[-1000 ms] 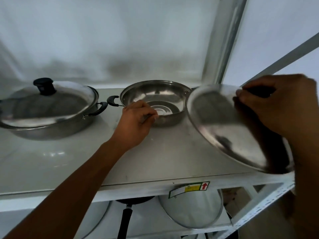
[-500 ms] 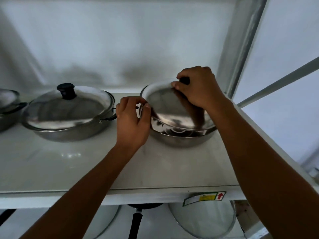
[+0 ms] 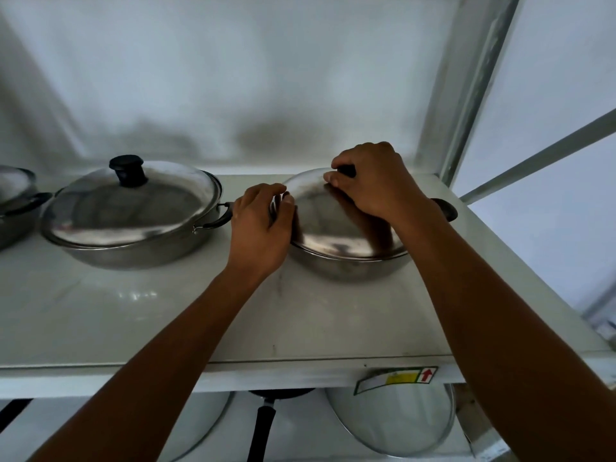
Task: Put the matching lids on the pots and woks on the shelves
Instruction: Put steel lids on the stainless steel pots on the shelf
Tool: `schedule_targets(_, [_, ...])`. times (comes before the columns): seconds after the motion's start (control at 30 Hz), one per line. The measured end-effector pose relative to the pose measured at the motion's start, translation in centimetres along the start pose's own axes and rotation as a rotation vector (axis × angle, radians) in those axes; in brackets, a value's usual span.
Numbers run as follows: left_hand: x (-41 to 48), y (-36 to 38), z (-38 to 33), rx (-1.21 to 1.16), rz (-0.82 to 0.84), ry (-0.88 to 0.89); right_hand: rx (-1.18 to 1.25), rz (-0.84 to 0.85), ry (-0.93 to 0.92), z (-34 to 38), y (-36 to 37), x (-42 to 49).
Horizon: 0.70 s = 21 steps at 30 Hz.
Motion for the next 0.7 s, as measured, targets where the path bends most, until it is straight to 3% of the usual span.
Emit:
schedule_targets(0.23, [-0.2, -0.2, -0.2, 0.012, 0.013, -0.008, -0.066, 0.029, -0.054, -0.1, 0.5, -0.4])
schedule_targets(0.7, [-4.2, -5.2, 1.8, -0.045, 0.002, 0.006, -0.043, -0.035, 0.105, 0.8, 0.0, -1.6])
Point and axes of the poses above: each hand's wrist, its own x-axis towards the middle knuckle, its own y-axis out of the palm, z = x × y, the point moved 8 cm from there along x, towards the middle knuckle, and after that the axes turned 12 degrees about x, right-handed, at the moved point
